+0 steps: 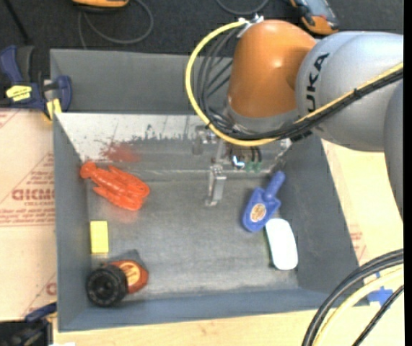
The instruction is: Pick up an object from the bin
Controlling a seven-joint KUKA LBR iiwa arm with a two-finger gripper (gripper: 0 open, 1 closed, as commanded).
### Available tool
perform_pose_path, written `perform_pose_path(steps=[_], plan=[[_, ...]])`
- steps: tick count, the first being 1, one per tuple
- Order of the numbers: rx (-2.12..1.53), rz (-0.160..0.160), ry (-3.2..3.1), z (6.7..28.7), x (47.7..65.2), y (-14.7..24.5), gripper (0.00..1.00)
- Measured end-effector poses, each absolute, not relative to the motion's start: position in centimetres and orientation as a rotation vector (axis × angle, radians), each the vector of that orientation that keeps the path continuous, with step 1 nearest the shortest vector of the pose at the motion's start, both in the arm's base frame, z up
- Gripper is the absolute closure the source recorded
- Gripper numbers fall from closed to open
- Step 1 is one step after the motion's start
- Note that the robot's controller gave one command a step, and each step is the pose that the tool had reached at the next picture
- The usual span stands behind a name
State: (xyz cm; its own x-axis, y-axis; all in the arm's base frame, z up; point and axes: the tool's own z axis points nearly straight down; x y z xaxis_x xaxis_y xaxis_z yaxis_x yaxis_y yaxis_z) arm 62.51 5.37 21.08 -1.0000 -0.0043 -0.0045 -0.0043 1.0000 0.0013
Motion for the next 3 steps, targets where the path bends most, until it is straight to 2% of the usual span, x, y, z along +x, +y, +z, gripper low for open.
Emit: perform_pose_path(steps=[1,2,3], plan=[[-0.044,0.001,3.131,14.9,64.1,9.7,0.0],[0.003,0.003,3.143,12.3,64.4,11.7,0.0],[-0.004,0.004,3.136,13.5,64.5,17.2,0.0]])
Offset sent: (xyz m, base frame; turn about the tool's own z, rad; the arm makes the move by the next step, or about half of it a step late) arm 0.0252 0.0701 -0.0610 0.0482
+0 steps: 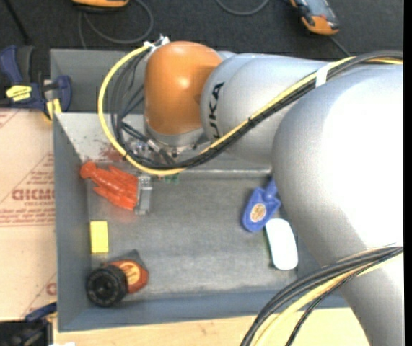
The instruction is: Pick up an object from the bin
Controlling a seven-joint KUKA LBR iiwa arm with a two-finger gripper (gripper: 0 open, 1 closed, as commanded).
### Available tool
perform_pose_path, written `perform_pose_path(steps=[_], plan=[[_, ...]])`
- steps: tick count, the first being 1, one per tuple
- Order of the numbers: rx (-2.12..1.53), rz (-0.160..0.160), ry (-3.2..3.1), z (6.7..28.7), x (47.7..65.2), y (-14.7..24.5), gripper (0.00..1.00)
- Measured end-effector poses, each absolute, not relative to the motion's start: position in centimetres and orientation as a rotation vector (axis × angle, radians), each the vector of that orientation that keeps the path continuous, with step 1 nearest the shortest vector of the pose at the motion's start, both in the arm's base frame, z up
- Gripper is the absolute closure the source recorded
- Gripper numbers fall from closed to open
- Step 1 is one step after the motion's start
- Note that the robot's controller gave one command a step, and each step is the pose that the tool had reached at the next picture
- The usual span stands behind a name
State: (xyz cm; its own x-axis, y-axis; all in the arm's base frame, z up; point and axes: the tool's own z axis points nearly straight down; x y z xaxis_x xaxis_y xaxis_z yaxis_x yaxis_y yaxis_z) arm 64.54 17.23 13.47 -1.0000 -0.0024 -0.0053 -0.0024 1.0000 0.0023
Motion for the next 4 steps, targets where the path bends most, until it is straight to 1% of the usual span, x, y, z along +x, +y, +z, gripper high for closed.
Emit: perform_pose_path(steps=[1,2,4], plan=[[0.312,0.005,3.121,8.36,63.98,19.4,0.0],[0.457,0.004,3.093,7.84,64.32,19.71,1.0],[0.457,0.004,3.093,8.15,64.32,19.69,1.0]])
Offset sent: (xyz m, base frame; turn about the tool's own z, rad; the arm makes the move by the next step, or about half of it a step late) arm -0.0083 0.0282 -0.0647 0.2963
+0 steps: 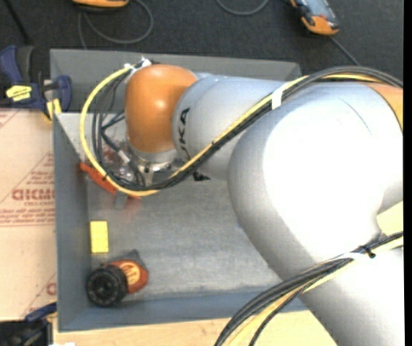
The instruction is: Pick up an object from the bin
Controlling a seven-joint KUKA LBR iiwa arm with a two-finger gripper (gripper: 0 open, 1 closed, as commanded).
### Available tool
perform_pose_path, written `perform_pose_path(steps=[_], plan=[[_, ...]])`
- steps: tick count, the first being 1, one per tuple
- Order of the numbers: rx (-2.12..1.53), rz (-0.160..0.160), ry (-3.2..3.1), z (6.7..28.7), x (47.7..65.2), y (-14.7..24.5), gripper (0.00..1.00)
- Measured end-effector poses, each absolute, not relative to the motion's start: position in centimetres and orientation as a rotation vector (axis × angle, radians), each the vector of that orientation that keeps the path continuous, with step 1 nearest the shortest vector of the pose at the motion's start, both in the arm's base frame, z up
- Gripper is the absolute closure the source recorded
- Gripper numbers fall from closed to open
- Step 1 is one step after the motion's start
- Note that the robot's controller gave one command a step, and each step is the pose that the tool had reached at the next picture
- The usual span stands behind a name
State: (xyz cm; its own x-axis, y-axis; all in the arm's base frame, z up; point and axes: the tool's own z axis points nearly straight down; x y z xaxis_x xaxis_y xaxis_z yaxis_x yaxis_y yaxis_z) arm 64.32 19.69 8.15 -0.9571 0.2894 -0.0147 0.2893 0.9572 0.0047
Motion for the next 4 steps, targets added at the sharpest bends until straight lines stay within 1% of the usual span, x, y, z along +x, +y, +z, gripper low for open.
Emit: perform_pose_path(steps=[1,2,4], plan=[[0.46,-0.001,3.102,9.5,64.1,19.6,1.0],[0.46,0.0,3.104,11.4,64.2,19.7,1.0],[0.459,0.004,3.102,13.6,64.3,19.7,1.0]])
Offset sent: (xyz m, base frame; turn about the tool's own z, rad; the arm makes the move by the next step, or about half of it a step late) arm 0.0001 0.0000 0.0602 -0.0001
